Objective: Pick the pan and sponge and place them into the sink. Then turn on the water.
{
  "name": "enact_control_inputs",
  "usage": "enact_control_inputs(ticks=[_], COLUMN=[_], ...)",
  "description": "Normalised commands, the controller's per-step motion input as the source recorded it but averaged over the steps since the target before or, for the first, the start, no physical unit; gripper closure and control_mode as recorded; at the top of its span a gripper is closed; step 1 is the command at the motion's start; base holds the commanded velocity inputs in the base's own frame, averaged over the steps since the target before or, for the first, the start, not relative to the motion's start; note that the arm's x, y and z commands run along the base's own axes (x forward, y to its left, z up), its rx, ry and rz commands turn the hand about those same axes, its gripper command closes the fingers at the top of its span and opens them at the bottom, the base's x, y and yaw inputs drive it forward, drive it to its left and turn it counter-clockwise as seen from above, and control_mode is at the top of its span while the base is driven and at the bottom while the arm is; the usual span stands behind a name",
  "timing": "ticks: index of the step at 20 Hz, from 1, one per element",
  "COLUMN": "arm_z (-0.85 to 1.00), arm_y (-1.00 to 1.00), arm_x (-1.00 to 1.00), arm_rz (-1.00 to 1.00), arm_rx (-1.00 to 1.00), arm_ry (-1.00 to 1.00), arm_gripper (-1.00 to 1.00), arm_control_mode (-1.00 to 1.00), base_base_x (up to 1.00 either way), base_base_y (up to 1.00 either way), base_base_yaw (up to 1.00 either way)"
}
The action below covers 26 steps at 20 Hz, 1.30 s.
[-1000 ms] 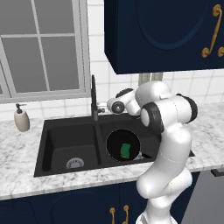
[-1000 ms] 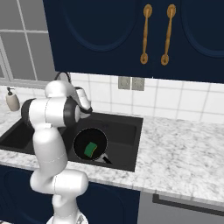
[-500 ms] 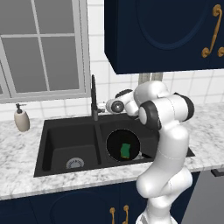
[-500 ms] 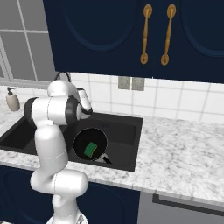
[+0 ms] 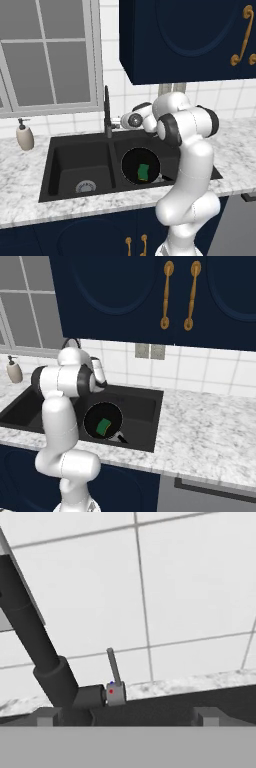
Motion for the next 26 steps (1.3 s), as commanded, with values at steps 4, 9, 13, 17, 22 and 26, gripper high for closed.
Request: enact_control_inputs(ticks=[4,9,13,17,22,26], arm_z=[-0.35,-0.22,-0.22,-0.25,-0.35,-0.39], arm_y=[0.00,0.00,-0.02,-0.06,-0.05,-0.03], arm_x=[0.03,0.12,0.14,0.17,0.17,0.08], arm_rz=[0.00,0.00,0.00,0.01,0.00,0.00], arm_rx=[0.05,0.04,0.04,0.03,0.00,0.00], arm_ry=[0.00,0.00,-0.03,-0.07,-0.10,-0.07], arm_gripper=[-1.00,-1.00,-1.00,-1.00,-1.00,-1.00], arm_control_mode=[-1.00,-1.00,-1.00,-1.00,-1.00,-1.00], base_base_x=[0.00,0.00,0.00,0.00,0.00,0.00], base_base_y=[0.00,0.00,0.00,0.00,0.00,0.00], base_base_yaw=[0.00,0.00,0.00,0.00,0.00,0.00])
